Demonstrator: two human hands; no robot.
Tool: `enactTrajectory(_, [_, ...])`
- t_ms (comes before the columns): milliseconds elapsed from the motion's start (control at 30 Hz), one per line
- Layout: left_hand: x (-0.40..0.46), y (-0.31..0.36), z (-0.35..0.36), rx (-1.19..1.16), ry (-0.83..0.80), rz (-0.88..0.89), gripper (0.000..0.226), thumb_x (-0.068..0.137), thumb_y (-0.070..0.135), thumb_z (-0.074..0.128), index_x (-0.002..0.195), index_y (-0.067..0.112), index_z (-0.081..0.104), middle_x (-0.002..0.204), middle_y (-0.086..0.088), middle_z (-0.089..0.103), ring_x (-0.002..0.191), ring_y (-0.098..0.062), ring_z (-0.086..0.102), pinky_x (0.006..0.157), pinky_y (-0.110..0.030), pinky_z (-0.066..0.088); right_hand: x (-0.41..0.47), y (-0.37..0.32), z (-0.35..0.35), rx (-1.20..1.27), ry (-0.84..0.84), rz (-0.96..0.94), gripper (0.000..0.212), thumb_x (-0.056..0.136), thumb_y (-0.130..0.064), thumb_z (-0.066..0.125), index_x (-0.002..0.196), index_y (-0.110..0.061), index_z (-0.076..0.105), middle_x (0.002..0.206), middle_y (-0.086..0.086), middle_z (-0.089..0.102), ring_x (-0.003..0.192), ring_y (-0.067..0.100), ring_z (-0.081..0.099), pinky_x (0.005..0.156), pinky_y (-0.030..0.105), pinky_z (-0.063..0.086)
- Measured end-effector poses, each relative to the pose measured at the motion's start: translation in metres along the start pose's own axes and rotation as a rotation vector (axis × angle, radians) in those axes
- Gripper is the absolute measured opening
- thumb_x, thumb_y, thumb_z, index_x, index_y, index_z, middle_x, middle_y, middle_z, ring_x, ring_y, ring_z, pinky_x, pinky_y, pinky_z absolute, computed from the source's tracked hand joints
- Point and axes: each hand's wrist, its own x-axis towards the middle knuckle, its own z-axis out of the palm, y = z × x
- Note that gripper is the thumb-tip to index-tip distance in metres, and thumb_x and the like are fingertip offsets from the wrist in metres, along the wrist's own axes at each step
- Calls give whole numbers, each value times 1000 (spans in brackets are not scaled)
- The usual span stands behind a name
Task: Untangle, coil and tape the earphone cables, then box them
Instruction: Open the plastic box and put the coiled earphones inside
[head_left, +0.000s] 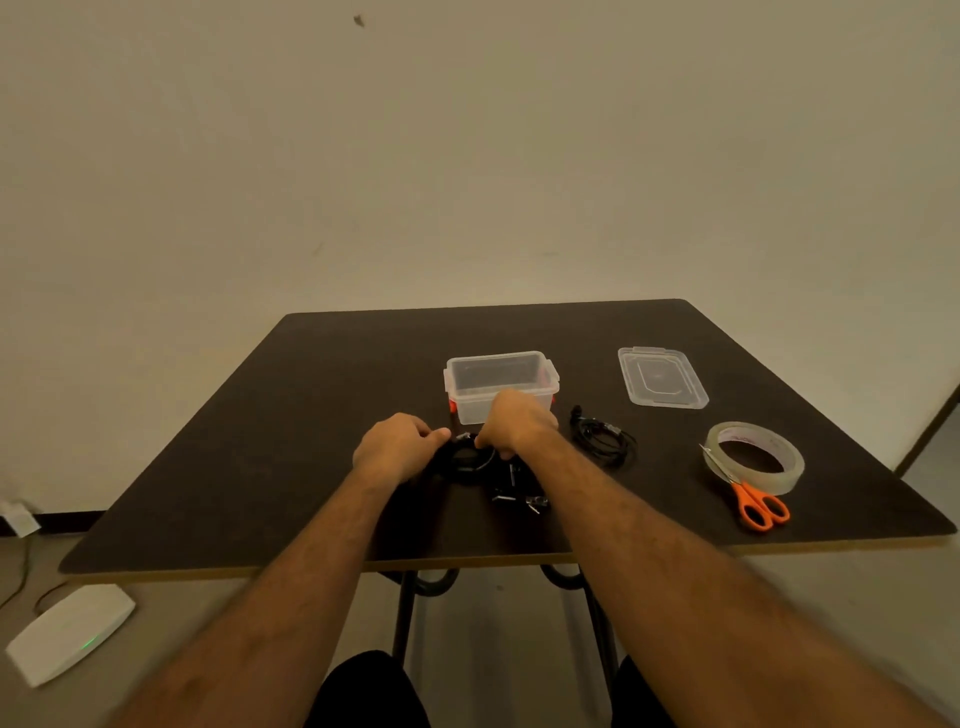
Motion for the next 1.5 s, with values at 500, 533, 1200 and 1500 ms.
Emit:
enactTrajectory(500, [-1,8,-20,-861,-35,-15,32,103,39,45,112,11,60,110,-11,64,91,-24,67,67,-33,58,14,-25,-62,66,120,-162,17,83,-22,73,90,-7,74,73,4,73,67,13,71,71,34,62])
enactTrajectory(533, [2,12,-24,-890,2,23,31,103,37,47,109,10,61,108,-12,65,89,-23,68,67,-33,58,17,-27,-71,79,136,-159,16,82,-23,73,85,-7,75,68,3,72,61,12,70,69,34,62])
enactTrajectory(1200, [93,93,-15,70,161,131,27,99,34,54,108,14,68,88,-5,66,79,-22,65,67,-34,55,101,26,-71,-130,165,-3,12,87,-20,68,77,-13,65,71,3,62,62,15,58,56,28,47])
enactTrajectory(1500, [90,99,-4,104,190,190,25,99,33,56,112,15,68,97,-3,68,86,-16,62,70,-30,47,99,22,-54,-390,190,-92,12,93,-26,66,96,-14,65,69,1,50,63,15,51,62,30,44])
